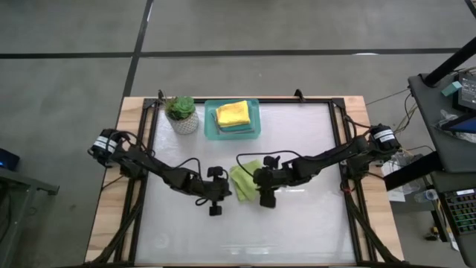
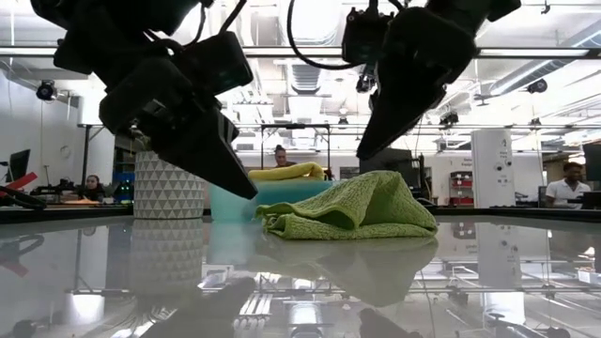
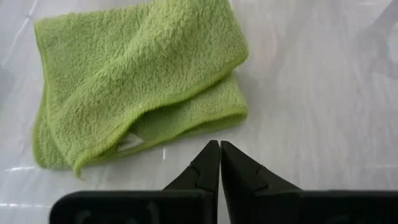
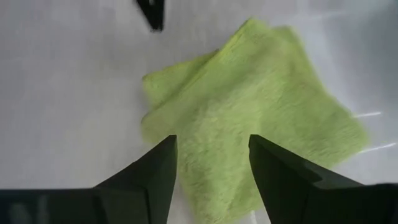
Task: Fold microfiber towels
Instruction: Fold the green microfiber cloth
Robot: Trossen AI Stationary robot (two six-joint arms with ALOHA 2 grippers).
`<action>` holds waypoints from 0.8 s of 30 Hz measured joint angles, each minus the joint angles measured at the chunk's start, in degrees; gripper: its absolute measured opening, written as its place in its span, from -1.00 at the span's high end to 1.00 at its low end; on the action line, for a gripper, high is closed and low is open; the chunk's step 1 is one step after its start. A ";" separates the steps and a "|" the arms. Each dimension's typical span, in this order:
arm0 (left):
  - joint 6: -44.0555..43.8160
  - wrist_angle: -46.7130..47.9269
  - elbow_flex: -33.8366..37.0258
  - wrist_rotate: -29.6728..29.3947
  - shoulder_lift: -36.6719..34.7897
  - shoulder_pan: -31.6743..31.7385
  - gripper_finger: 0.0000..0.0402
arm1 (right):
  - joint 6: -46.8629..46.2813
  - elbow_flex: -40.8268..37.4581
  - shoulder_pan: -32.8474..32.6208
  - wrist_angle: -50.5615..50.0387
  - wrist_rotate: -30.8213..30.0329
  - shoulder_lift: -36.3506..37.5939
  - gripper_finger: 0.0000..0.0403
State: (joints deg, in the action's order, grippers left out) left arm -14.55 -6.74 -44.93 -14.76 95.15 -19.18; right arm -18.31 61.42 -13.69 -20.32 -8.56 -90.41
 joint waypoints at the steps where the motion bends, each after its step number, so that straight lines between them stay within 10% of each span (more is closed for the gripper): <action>1: 0.00 -0.79 0.06 0.00 0.08 0.00 1.00 | 0.58 0.12 0.01 0.05 -0.93 0.00 0.07; 9: 1.53 -10.24 -0.07 -0.52 1.75 0.00 1.00 | 10.30 -0.10 2.69 -0.57 -9.49 0.00 0.07; 24: 1.44 -16.83 -0.11 -0.63 9.62 0.26 1.00 | 13.68 -12.15 13.23 19.35 -2.92 -0.43 0.07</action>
State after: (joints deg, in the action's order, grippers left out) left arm -13.11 -23.57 -45.04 -15.40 104.78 -18.92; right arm -4.63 49.27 -0.46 -0.97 -11.48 -90.84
